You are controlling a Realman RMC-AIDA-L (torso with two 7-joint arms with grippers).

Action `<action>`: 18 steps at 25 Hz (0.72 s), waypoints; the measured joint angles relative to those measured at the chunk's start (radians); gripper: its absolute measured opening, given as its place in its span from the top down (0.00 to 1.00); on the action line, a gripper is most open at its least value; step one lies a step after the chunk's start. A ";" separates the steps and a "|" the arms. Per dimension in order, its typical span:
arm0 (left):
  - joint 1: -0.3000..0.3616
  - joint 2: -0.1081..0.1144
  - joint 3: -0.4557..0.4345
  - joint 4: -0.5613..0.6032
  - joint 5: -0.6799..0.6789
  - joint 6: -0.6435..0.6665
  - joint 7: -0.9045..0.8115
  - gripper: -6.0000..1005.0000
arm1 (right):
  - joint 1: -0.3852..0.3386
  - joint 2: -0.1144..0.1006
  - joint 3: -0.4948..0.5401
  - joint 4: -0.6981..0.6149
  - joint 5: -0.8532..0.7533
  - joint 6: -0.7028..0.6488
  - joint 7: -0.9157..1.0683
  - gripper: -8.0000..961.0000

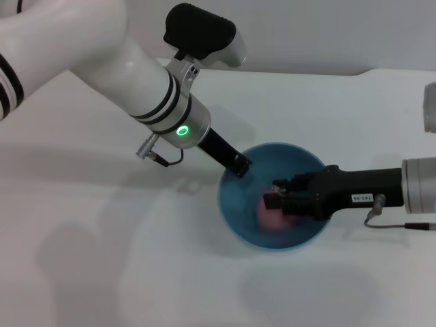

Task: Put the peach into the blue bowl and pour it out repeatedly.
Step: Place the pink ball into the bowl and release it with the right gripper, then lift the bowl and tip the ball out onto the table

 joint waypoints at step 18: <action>0.056 -0.003 0.012 0.013 -0.127 -0.205 0.053 1.00 | -0.220 0.004 0.402 -0.054 0.282 -0.069 -0.013 0.37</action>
